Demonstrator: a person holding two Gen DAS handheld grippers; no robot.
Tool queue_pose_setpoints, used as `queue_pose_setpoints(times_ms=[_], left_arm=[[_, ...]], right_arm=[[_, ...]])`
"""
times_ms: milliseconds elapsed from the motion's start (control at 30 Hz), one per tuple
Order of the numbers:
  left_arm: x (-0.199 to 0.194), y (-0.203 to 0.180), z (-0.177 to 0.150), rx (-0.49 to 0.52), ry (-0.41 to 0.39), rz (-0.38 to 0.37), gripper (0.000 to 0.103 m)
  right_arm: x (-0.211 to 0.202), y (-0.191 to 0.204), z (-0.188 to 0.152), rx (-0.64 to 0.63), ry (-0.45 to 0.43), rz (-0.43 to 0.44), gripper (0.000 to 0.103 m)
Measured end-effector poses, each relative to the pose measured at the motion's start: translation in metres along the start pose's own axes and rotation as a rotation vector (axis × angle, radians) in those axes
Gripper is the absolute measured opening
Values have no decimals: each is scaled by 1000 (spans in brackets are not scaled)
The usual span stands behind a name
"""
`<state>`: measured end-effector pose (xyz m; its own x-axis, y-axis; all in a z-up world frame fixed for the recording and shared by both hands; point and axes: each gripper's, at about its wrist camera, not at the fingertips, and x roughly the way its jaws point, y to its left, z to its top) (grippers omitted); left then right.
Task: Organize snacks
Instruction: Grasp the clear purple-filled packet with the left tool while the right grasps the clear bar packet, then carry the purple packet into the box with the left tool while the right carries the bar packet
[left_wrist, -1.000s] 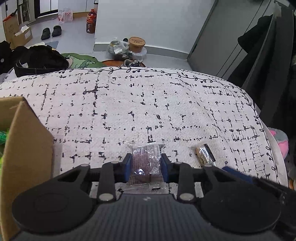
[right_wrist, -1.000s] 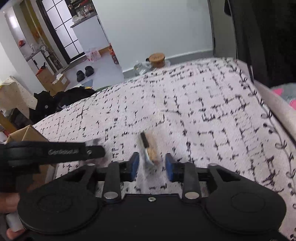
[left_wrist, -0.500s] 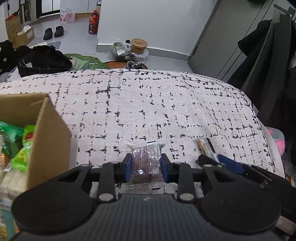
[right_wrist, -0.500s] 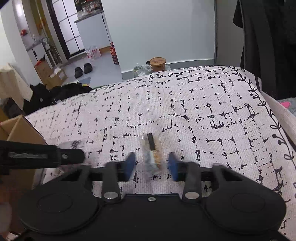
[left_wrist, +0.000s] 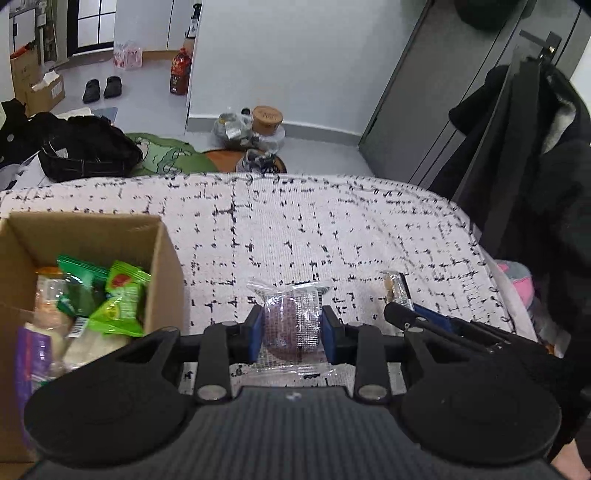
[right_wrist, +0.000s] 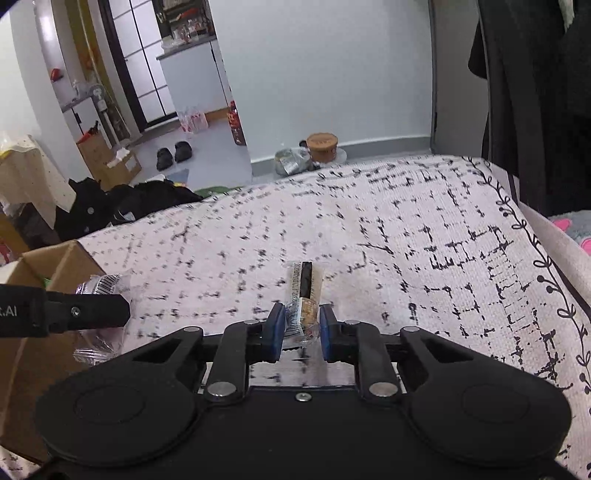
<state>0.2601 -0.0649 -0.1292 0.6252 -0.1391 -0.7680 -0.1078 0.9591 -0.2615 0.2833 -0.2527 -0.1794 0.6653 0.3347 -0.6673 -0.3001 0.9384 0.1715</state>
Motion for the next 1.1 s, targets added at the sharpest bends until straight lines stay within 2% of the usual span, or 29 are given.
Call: queue_pose_setpoints(times_ms=[567, 1100], left_arm=[[-62, 51, 3, -71, -114, 0, 31], [-88, 115, -9, -201, -136, 64, 31]], right_arm=[[-38, 43, 6, -19, -62, 21, 19], [-52, 97, 4, -8, -75, 72, 20]])
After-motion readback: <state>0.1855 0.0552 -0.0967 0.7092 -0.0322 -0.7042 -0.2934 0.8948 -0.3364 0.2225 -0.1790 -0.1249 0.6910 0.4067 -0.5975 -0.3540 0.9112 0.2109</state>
